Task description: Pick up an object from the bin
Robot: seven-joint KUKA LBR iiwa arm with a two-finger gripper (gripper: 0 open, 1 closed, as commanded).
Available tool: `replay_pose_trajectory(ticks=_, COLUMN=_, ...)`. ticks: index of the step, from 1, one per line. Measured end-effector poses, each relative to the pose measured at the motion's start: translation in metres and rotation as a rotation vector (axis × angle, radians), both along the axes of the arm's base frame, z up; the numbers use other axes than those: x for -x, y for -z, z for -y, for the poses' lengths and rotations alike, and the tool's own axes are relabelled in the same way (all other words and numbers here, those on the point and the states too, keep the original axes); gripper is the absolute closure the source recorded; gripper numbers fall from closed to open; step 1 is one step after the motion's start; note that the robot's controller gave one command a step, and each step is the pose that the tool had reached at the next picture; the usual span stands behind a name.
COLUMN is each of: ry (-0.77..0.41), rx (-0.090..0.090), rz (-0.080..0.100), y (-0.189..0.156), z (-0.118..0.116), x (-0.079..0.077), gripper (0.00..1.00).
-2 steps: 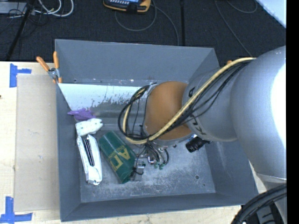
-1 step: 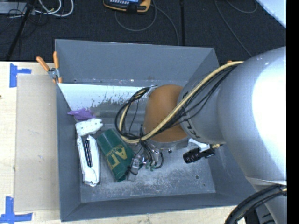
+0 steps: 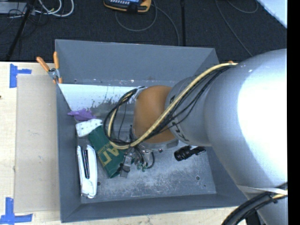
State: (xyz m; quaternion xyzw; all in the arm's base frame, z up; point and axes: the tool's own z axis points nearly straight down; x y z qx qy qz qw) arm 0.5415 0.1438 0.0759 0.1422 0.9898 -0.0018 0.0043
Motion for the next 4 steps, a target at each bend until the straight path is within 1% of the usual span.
replay_pose_trajectory(ticks=2, ry=0.001, rx=0.000, rz=-0.001, y=-0.003, z=0.000, x=0.001, gripper=1.00)
replay_pose_trajectory(ticks=3, ry=0.001, rx=0.001, rz=-0.007, y=-0.021, z=0.000, x=0.002, gripper=1.00)
replay_pose_trajectory(ticks=4, ry=0.000, rx=0.000, rz=-0.005, y=-0.035, z=0.000, x=0.002, gripper=1.00)
